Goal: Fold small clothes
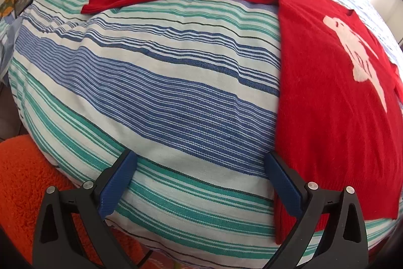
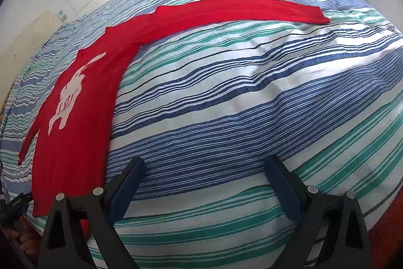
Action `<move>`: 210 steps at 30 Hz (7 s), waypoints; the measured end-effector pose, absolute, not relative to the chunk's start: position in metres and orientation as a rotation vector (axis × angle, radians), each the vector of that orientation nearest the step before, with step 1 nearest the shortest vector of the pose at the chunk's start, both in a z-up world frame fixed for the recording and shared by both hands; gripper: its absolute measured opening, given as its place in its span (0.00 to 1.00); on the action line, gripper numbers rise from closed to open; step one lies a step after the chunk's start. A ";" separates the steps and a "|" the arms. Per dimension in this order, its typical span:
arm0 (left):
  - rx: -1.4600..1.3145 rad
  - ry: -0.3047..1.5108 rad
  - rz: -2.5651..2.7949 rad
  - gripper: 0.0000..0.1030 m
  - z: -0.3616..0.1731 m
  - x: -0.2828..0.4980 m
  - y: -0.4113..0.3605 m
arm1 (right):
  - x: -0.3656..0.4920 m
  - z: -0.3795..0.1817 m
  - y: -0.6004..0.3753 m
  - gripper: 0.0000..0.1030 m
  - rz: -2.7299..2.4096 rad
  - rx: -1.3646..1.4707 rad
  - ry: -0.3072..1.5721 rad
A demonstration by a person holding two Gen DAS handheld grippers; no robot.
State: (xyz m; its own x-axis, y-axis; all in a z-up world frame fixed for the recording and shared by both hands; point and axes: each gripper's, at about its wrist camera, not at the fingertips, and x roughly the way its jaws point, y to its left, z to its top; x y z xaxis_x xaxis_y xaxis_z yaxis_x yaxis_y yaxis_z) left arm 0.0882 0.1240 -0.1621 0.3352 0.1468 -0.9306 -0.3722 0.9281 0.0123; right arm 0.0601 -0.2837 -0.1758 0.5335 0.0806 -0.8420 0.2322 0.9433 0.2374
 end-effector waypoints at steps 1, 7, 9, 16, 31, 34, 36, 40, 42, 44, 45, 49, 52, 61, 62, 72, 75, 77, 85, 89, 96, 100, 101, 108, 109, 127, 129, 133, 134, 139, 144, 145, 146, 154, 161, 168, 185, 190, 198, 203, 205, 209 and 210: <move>-0.217 1.183 0.342 0.98 -0.162 0.088 0.124 | 0.060 -0.176 -0.284 0.93 -0.092 0.341 1.009; -0.217 1.183 0.343 0.99 -0.162 0.088 0.123 | 0.060 -0.176 -0.284 0.93 -0.093 0.340 1.010; -0.218 1.183 0.343 0.99 -0.162 0.088 0.123 | 0.060 -0.176 -0.283 0.93 -0.093 0.338 1.010; -0.218 1.183 0.343 0.99 -0.163 0.088 0.123 | 0.060 -0.177 -0.284 0.93 -0.092 0.336 1.011; -0.217 1.183 0.345 0.99 -0.163 0.088 0.123 | 0.060 -0.176 -0.283 0.93 -0.093 0.334 1.012; -0.217 1.184 0.345 0.99 -0.163 0.088 0.123 | 0.060 -0.176 -0.283 0.93 -0.093 0.333 1.012; -0.217 1.184 0.345 0.99 -0.163 0.089 0.123 | 0.060 -0.177 -0.283 0.93 -0.092 0.332 1.012; -0.217 1.184 0.346 0.99 -0.163 0.089 0.123 | 0.059 -0.178 -0.284 0.93 -0.092 0.330 1.013; -0.217 1.184 0.346 0.99 -0.163 0.089 0.123 | 0.059 -0.178 -0.283 0.93 -0.092 0.330 1.013; -0.217 1.184 0.346 0.99 -0.163 0.089 0.123 | 0.059 -0.178 -0.283 0.93 -0.093 0.329 1.013; -0.217 1.184 0.346 0.99 -0.163 0.089 0.123 | 0.059 -0.178 -0.283 0.93 -0.093 0.329 1.013; -0.217 1.184 0.346 0.99 -0.163 0.089 0.123 | 0.059 -0.178 -0.284 0.93 -0.092 0.326 1.013; -0.217 1.184 0.346 0.99 -0.163 0.089 0.123 | 0.059 -0.178 -0.284 0.93 -0.092 0.326 1.014; -0.217 1.184 0.347 0.99 -0.163 0.089 0.122 | 0.059 -0.177 -0.284 0.93 -0.093 0.318 1.016; -0.217 1.184 0.347 0.99 -0.163 0.089 0.122 | 0.058 -0.177 -0.284 0.93 -0.093 0.318 1.016; -0.212 1.184 0.350 0.99 -0.164 0.089 0.123 | 0.057 -0.176 -0.285 0.94 -0.092 0.308 1.019; -0.211 1.184 0.350 0.99 -0.164 0.089 0.122 | 0.058 -0.176 -0.283 0.94 -0.092 0.303 1.020; -0.211 1.184 0.350 0.99 -0.164 0.089 0.122 | 0.057 -0.176 -0.283 0.95 -0.092 0.300 1.020; -0.211 1.184 0.352 0.99 -0.164 0.089 0.120 | 0.057 -0.175 -0.282 0.95 -0.091 0.289 1.023; -0.211 1.184 0.352 0.99 -0.164 0.089 0.120 | 0.057 -0.175 -0.282 0.95 -0.091 0.289 1.023; -0.211 1.184 0.352 0.99 -0.164 0.089 0.119 | 0.057 -0.175 -0.281 0.95 -0.091 0.288 1.023; -0.211 1.184 0.353 0.99 -0.164 0.089 0.119 | 0.056 -0.175 -0.282 0.95 -0.091 0.287 1.023; -0.211 1.184 0.353 0.99 -0.164 0.089 0.119 | 0.057 -0.175 -0.281 0.95 -0.091 0.287 1.023; -0.211 1.184 0.353 0.99 -0.164 0.089 0.118 | 0.056 -0.175 -0.281 0.95 -0.091 0.287 1.023; -0.211 1.184 0.354 0.99 -0.164 0.089 0.118 | 0.056 -0.175 -0.281 0.95 -0.091 0.287 1.023; -0.210 1.184 0.355 0.99 -0.163 0.090 0.117 | 0.056 -0.174 -0.280 0.95 -0.092 0.286 1.023; -0.210 1.184 0.355 0.99 -0.164 0.090 0.117 | 0.056 -0.174 -0.280 0.95 -0.092 0.286 1.023; -0.209 1.184 0.355 0.99 -0.164 0.090 0.116 | 0.056 -0.174 -0.280 0.95 -0.092 0.286 1.023; -0.210 1.184 0.355 0.99 -0.163 0.090 0.116 | 0.056 -0.174 -0.280 0.95 -0.092 0.286 1.023; -0.210 1.184 0.356 0.99 -0.163 0.090 0.116 | 0.056 -0.174 -0.279 0.96 -0.092 0.285 1.023; -0.210 1.184 0.356 0.99 -0.163 0.090 0.116 | 0.056 -0.174 -0.279 0.95 -0.092 0.285 1.023; -0.211 1.184 0.355 0.99 -0.163 0.090 0.116 | 0.056 -0.174 -0.279 0.96 -0.092 0.285 1.023; -0.213 1.184 0.353 0.99 -0.163 0.089 0.116 | 0.056 -0.174 -0.278 0.96 -0.092 0.284 1.023; -0.233 1.179 0.346 0.99 -0.161 0.087 0.122 | 0.046 -0.161 -0.291 0.95 -0.066 0.384 0.980; -0.246 1.163 0.354 0.99 -0.158 0.079 0.127 | 0.068 -0.129 -0.392 0.93 -0.055 0.762 0.777; -0.222 1.154 0.363 0.99 -0.159 0.073 0.123 | 0.124 -0.165 -0.503 0.76 -0.225 1.077 0.744; -0.207 1.158 0.358 1.00 -0.161 0.082 0.119 | 0.228 -0.012 -0.419 0.07 0.103 0.639 0.664; -0.238 1.156 0.340 0.99 -0.159 0.080 0.123 | 0.271 0.044 -0.237 0.13 0.649 0.555 0.722; -0.232 1.155 0.307 0.99 -0.157 0.074 0.123 | 0.284 -0.008 -0.194 0.70 0.641 0.500 0.883; -0.224 1.158 0.317 0.99 -0.159 0.077 0.120 | 0.295 -0.088 -0.204 0.57 0.519 0.415 1.064; -0.216 1.156 0.321 0.99 -0.159 0.077 0.119 | 0.300 -0.117 -0.201 0.52 0.477 0.377 1.098; -0.219 1.154 0.314 0.99 -0.158 0.076 0.119 | 0.314 -0.168 -0.228 0.42 0.165 0.202 1.172; -0.219 1.154 0.311 0.99 -0.158 0.075 0.120 | 0.314 -0.179 -0.240 0.31 0.070 0.151 1.201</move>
